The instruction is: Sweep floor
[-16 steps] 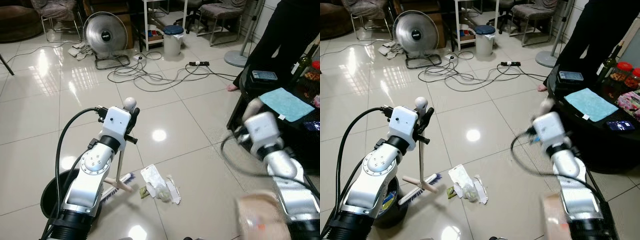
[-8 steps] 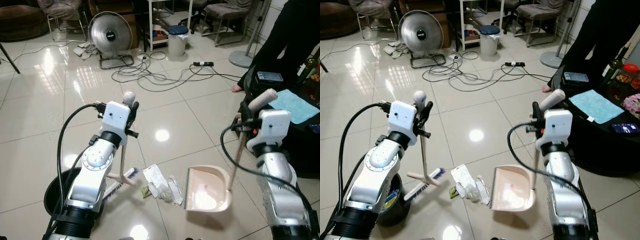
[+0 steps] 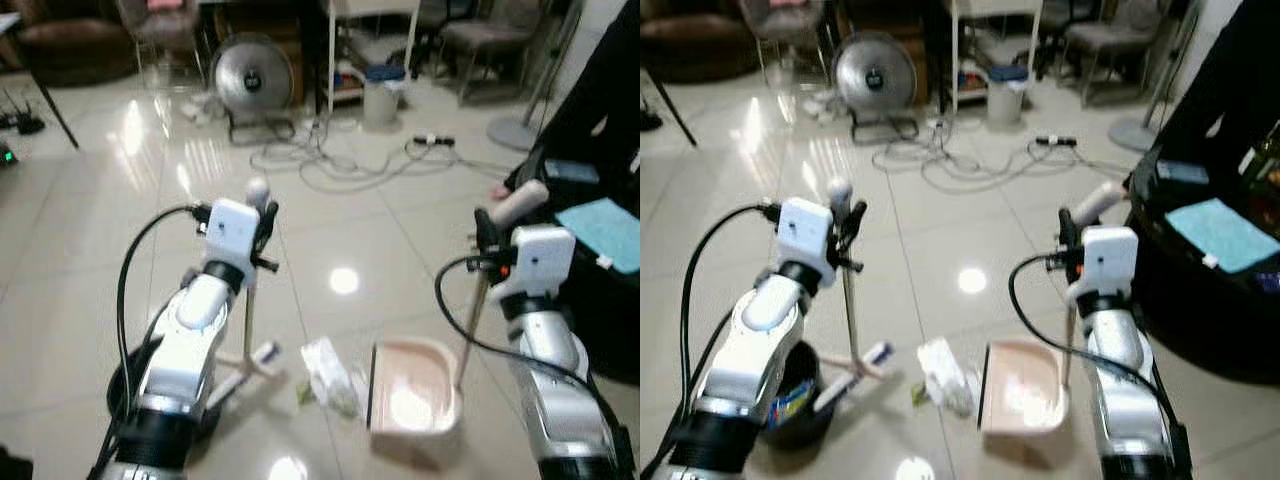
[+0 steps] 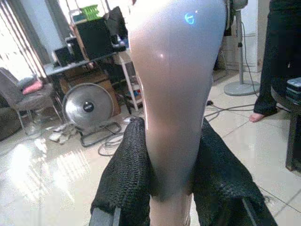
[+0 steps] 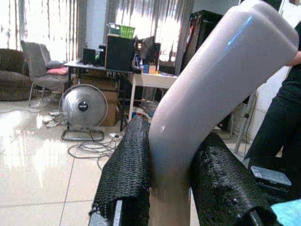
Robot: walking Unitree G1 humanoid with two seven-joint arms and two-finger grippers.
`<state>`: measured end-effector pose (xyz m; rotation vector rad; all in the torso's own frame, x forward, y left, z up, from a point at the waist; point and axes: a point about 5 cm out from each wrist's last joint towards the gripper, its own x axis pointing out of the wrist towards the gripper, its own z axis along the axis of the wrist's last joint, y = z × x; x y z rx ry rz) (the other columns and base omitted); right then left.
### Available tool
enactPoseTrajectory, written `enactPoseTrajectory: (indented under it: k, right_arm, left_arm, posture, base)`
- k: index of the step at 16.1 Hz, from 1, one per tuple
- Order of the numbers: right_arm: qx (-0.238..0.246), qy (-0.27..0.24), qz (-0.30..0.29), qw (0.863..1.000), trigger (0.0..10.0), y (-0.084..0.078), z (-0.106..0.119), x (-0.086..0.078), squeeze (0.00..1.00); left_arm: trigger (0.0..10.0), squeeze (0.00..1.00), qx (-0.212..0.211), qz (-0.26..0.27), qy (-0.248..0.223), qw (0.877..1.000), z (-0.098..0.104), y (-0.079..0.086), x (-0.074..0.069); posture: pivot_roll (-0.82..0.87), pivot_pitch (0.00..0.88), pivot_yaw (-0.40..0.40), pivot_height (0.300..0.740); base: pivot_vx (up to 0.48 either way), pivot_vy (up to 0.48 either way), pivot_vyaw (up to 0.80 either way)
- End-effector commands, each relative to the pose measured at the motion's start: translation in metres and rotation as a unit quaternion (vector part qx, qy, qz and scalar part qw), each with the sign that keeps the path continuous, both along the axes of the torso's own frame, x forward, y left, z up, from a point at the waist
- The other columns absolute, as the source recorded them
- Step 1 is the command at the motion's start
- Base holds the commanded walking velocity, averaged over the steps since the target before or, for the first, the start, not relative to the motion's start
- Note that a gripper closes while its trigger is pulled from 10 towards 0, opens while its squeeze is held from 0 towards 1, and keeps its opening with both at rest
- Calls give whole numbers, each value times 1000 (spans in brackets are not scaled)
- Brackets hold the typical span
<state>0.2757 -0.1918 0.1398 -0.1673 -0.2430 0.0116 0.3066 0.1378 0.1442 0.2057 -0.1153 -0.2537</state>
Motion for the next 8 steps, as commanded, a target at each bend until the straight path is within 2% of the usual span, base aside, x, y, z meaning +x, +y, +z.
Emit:
enactPoseTrajectory:
  k: [1,7,8]
  right_arm:
    - [-1,-20,1,1000,10000,0,7,1,0]
    - [-13,-11,13,1000,10000,3,4,1,0]
    - [-22,-10,13,1000,10000,4,4,1,0]
  left_arm:
    - [10000,0,2,8,-2,1000,1,2,2]
    - [10000,0,-3,8,4,1000,-1,2,3]
    - [10000,0,-4,4,1,1000,0,0,4]
  posture:
    - [5,11,18,740]
    - [-3,7,18,740]
    - [-3,5,18,740]
  base:
    - [244,0,0]
    - [257,0,0]
    - [311,0,431]
